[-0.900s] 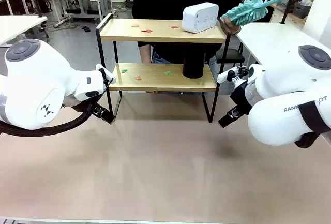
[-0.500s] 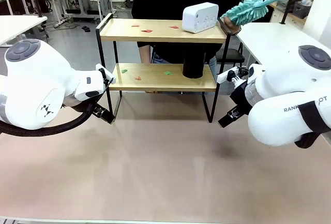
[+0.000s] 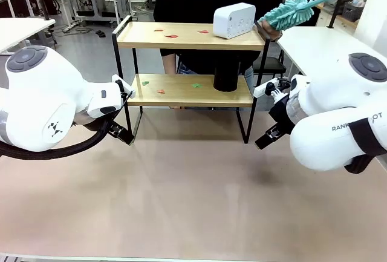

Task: Clean the shelf.
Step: Pick up the Duster from the human.

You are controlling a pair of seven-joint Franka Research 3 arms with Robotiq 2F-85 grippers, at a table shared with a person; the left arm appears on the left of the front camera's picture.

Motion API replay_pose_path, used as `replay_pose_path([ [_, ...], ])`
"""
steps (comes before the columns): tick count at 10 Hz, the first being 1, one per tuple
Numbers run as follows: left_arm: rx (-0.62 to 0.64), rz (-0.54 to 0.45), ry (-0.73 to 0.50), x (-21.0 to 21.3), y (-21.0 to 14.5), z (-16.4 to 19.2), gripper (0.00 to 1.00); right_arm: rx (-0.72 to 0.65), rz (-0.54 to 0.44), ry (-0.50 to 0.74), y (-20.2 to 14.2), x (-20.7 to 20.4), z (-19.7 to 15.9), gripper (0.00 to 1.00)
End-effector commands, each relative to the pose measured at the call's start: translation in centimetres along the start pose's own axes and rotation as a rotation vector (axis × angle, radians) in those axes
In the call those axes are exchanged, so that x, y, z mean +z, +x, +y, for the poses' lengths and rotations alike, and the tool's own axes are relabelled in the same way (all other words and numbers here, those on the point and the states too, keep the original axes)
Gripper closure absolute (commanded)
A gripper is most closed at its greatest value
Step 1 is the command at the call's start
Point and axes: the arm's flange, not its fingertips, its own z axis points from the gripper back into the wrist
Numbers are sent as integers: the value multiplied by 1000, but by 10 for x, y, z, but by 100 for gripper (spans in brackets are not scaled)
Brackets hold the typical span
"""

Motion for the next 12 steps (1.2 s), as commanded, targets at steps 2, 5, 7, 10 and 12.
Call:
replay_pose_path([
  [2, 0, 0, 0, 0, 0, 0, 0, -1, -1, 0, 0, 0, 0, 0],
  [5, -224, 213, -303, 52, -31, 19, 0, -116, 272, 180, -19, 51, -16, 0],
  [7, -204, 140, -496, 95, -53, 46, 0, -413, 135, 268, -47, 120, -47, 0],
  [10, 245, -432, -783, 176, -126, 173, 0, -757, -196, 622, -129, 208, -118, 0],
  [12, 501, -741, -832, 203, -195, 231, 0, -927, -376, 774, -190, 232, -171, 0],
])
